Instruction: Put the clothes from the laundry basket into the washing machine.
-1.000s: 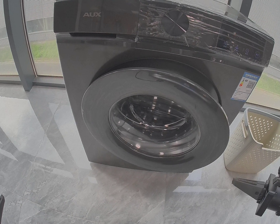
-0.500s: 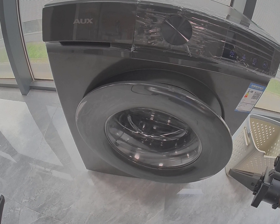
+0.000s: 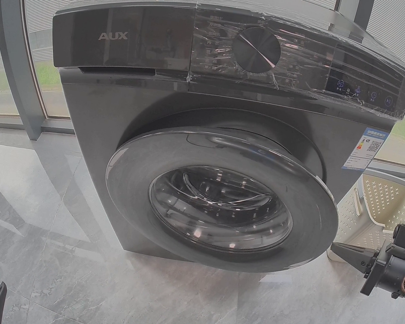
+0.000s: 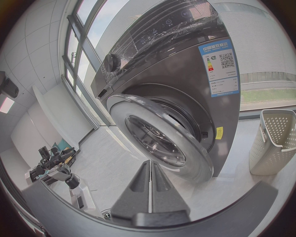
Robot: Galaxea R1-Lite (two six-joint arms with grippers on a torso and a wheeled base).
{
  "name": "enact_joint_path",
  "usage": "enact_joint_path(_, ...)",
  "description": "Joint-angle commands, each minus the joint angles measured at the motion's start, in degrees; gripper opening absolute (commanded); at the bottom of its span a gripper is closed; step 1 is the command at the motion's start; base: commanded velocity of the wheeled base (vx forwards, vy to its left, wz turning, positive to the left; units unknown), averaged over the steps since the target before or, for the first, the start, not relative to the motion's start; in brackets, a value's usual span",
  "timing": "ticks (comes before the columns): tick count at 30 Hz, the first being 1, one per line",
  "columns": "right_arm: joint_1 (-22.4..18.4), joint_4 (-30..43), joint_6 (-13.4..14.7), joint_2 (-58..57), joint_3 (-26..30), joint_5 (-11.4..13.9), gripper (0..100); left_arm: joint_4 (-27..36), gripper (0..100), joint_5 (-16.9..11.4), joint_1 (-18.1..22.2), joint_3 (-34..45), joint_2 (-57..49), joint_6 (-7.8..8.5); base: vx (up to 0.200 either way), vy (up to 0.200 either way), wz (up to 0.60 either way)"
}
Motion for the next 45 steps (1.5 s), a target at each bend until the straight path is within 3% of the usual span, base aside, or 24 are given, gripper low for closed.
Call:
enact_joint_path(1,-0.5,-0.8,-0.1,1.7,-0.1,0.0,0,0.0,100,0.0,0.0,1.0,-0.9,0.01,0.0,0.0,0.0)
enact_joint_path(6,-0.7,-5.0,-0.1,5.2,-1.0,-1.1,0,0.0,100,0.0,0.0,1.0,-0.9,0.01,0.0,0.0,0.0)
enact_joint_path(14,-1.0,-10.9,0.4,8.3,-2.8,-6.9,0,0.0,100,0.0,0.0,1.0,-0.9,0.01,0.0,0.0,0.0)
enact_joint_path(22,0.0,-10.3,-0.4,5.4,-0.6,-7.3,0,0.0,100,0.0,0.0,1.0,-0.9,0.01,0.0,0.0,0.0)
enact_joint_path(28,2.5,-10.3,-2.5,3.4,1.9,-7.4,0,0.0,100,0.1,0.0,1.0,-0.9,-0.16,0.0,0.0,0.0)
enact_joint_path(34,6.7,-10.3,-2.7,5.0,1.3,-17.0,0,0.0,100,0.1,0.0,1.0,-0.9,-0.16,0.2,0.0,0.0)
enact_joint_path(45,6.3,-11.2,-2.3,10.7,-2.6,-19.7,0,0.0,100,0.1,0.0,1.0,-0.9,-0.16,0.055,0.0,0.0)
